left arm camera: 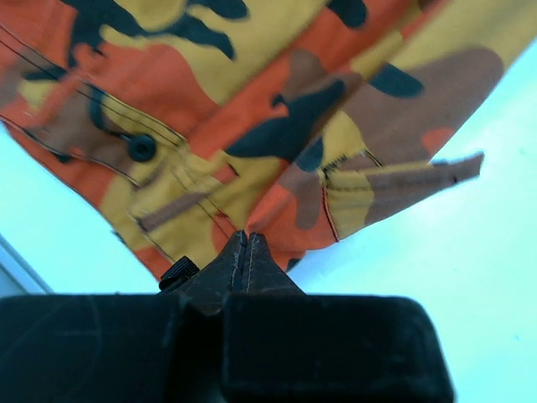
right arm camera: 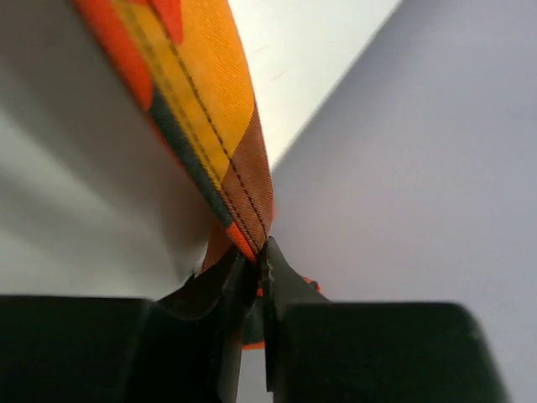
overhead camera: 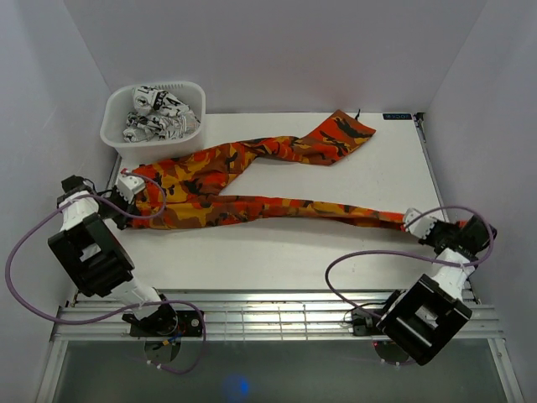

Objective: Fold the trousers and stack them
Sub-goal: Flatten the trousers out

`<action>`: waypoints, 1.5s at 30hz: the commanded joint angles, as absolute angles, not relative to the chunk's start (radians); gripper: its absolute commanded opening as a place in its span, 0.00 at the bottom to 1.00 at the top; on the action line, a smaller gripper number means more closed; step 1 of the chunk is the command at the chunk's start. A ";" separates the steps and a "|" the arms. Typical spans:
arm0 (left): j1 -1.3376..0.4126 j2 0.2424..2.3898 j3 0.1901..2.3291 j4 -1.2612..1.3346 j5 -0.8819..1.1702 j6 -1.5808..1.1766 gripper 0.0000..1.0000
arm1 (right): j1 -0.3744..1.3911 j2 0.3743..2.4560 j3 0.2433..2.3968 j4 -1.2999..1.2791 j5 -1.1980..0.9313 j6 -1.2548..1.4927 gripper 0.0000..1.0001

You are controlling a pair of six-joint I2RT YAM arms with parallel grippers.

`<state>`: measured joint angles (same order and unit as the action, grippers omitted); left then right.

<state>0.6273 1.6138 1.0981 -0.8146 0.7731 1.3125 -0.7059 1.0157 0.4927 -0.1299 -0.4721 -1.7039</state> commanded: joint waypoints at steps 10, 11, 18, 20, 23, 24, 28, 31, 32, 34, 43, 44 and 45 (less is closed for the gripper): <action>0.735 1.401 0.953 -0.824 0.755 1.533 0.10 | -0.954 1.184 0.717 -0.276 -0.575 -2.060 0.90; 0.733 1.399 0.960 -0.825 0.764 1.511 0.20 | -0.953 1.189 0.744 -0.338 -0.578 -2.059 0.90; 0.736 1.422 1.120 -0.952 0.867 1.373 0.46 | -0.930 1.175 0.879 -0.581 -0.650 -2.007 0.90; 0.736 1.446 1.178 -0.974 0.876 1.323 0.56 | -0.916 1.158 0.867 -0.578 -0.650 -1.999 0.90; 0.735 1.476 1.239 -0.989 0.885 1.246 0.68 | -0.867 1.170 0.868 -0.548 -0.614 -1.895 0.91; 0.735 1.482 1.250 -0.989 0.899 1.224 0.74 | -0.845 1.198 0.891 -0.543 -0.597 -1.850 0.98; 0.661 1.516 1.233 -0.973 0.809 1.149 0.75 | -0.672 1.337 0.966 -0.574 -0.412 -1.590 0.85; 0.605 1.523 1.142 -0.909 0.709 1.088 0.70 | -0.547 1.470 1.020 -0.661 -0.315 -1.438 0.77; 0.595 1.525 1.119 -0.884 0.687 1.068 0.69 | -0.531 1.494 1.022 -0.661 -0.284 -1.380 0.76; 0.566 1.555 1.066 -0.839 0.602 1.008 0.67 | -0.500 1.538 1.014 -0.655 -0.256 -1.362 0.75; 0.604 1.739 0.936 -0.686 0.232 1.008 0.42 | -0.456 1.529 0.779 -0.487 -0.091 -1.470 0.65; 0.617 1.753 0.931 -0.680 0.204 1.018 0.40 | -0.456 1.532 0.769 -0.468 -0.069 -1.465 0.60; 0.646 1.769 0.937 -0.670 0.162 1.035 0.34 | -0.456 1.549 0.765 -0.459 -0.058 -1.454 0.47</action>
